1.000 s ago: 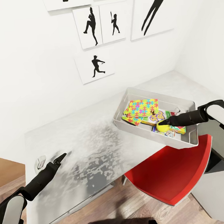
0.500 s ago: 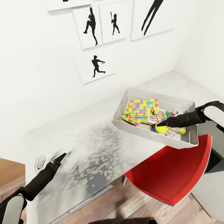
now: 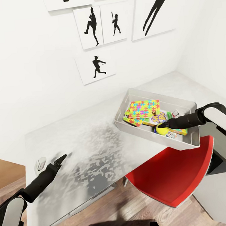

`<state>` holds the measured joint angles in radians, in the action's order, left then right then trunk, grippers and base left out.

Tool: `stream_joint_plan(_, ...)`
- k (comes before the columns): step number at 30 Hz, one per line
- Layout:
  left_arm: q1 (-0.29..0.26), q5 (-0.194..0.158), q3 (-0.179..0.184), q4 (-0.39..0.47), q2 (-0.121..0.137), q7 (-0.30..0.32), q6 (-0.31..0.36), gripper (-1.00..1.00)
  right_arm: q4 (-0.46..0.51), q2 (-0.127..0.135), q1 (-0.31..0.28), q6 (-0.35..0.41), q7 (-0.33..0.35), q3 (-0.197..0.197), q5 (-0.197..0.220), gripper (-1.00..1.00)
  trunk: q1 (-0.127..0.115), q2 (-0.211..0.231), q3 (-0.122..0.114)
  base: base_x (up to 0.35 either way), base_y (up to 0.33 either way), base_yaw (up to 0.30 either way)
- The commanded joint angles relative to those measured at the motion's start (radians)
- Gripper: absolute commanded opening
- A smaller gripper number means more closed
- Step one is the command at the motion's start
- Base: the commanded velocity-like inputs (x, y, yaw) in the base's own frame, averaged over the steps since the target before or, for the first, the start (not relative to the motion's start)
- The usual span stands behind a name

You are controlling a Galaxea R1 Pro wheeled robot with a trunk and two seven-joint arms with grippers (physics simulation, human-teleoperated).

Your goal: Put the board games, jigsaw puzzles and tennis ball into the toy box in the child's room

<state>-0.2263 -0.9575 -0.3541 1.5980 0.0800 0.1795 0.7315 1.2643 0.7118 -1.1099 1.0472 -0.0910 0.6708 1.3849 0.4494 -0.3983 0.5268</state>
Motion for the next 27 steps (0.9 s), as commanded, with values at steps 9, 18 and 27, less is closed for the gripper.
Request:
stream_joint_plan(9,-0.001,0.000,-0.002,0.000,0.000,0.003,0.006,1.00,0.000,0.000,-0.002,0.000,-0.014,0.003,0.013,-1.00,0.001,-0.002,0.001,0.000,0.000,0.000)
stream_joint_plan(18,-0.001,0.000,-0.002,0.000,0.000,0.003,0.006,1.00,0.000,0.001,-0.002,0.000,-0.020,0.003,0.013,1.00,0.001,-0.002,0.001,0.000,0.000,0.000)
stream_joint_plan(27,-0.001,-0.002,-0.002,0.000,0.000,0.003,0.006,1.00,0.000,0.002,-0.002,0.000,-0.021,0.002,0.013,1.00,0.001,-0.002,0.001,0.000,0.000,0.000)
